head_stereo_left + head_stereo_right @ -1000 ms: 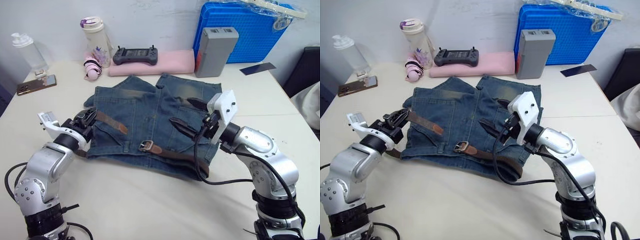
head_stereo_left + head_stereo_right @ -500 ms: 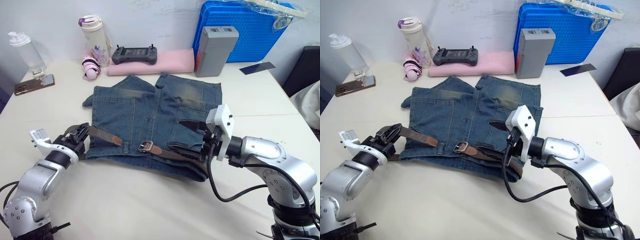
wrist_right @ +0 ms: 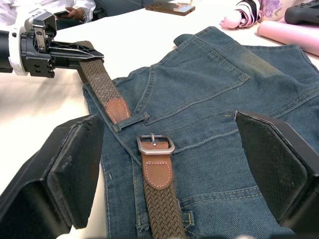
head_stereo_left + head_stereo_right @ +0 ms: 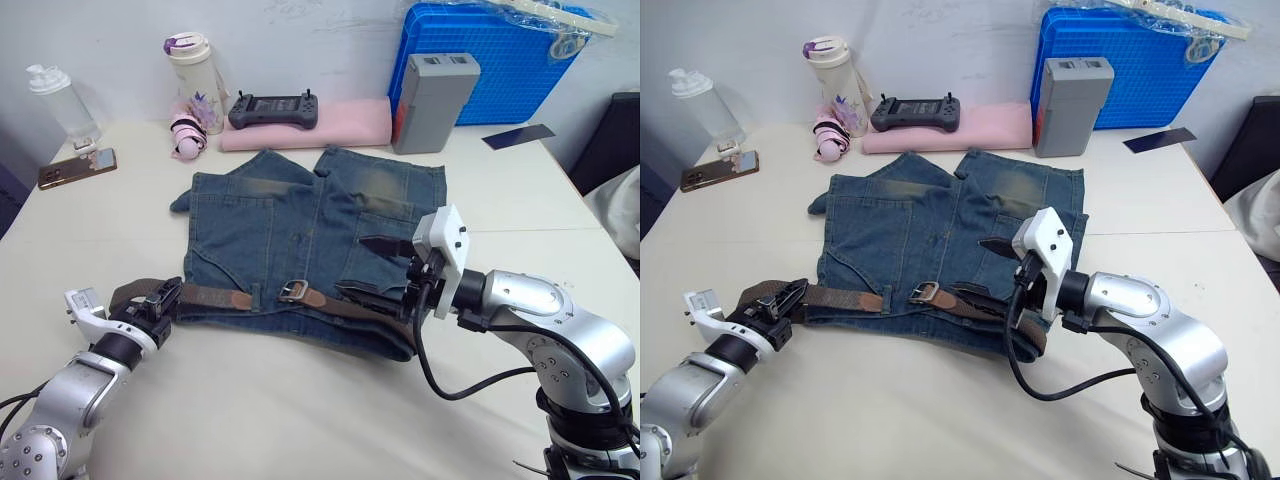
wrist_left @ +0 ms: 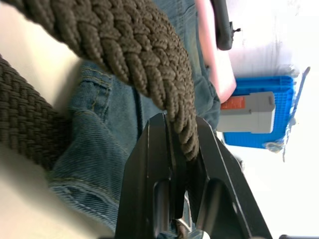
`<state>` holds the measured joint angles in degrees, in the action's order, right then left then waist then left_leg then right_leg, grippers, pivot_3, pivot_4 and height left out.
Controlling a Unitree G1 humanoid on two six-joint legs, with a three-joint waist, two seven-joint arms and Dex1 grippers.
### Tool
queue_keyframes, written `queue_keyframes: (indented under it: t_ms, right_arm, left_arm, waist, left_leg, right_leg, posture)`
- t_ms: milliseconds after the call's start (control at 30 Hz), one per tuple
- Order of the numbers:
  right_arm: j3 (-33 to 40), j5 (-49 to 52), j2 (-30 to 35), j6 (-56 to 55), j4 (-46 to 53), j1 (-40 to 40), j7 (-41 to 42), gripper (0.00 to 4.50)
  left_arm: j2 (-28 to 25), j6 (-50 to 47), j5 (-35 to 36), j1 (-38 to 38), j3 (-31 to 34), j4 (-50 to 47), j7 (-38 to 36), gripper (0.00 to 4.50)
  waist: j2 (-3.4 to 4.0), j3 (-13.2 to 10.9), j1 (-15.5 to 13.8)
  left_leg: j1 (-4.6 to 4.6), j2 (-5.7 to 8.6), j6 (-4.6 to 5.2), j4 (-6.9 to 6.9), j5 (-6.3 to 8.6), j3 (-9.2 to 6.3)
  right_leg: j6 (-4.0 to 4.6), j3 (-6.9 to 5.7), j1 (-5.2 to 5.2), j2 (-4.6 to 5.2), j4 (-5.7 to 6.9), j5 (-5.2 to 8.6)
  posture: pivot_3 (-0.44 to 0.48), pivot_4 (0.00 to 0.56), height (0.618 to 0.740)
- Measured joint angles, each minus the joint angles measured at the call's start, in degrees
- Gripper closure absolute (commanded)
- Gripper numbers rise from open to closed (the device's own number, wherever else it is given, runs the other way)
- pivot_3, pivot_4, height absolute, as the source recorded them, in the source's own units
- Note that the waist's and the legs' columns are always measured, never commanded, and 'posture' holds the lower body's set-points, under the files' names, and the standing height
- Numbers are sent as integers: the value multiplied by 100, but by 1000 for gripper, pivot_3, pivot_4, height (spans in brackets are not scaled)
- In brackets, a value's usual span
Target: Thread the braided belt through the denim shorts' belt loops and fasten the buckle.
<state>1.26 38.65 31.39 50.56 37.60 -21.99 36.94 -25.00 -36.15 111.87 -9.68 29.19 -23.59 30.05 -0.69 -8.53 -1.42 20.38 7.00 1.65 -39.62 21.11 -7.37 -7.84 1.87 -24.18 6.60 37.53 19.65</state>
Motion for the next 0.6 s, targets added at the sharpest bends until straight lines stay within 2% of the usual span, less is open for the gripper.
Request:
queue_keyframes:
  t_ms: [367, 500, 600]
  right_arm:
    - [-89, 25, 113, -21, -5, -11, 1, 51]
    - [-97, 22, 168, -29, -5, -10, -1, 51]
    - [-282, -102, 239, -115, 0, -5, 16, 51]
  left_arm:
    - [-21, -30, -607, 391, -688, 307, -494, 4500]
    - [-203, -209, -877, 394, -809, 484, -692, 4500]
    - [-592, -596, -1300, 618, -1060, 788, -1162, 4500]
  waist:
    - [4, -6, -4]
    - [5, -8, 1]
    - [6, -12, -1]
  left_leg:
    - [0, 1, 2, 44, -1, -1]
    - [1, 1, 2, 50, -1, -1]
    - [1, 1, 0, 50, -2, -1]
  right_leg:
    - [1, 3, -19, -1, -22, 0]
    - [2, 4, -27, -4, -22, 1]
    - [3, 4, -28, -6, -20, 1]
  posture:
    - [0, 150, 718]
    - [0, 150, 718]
    - [0, 150, 718]
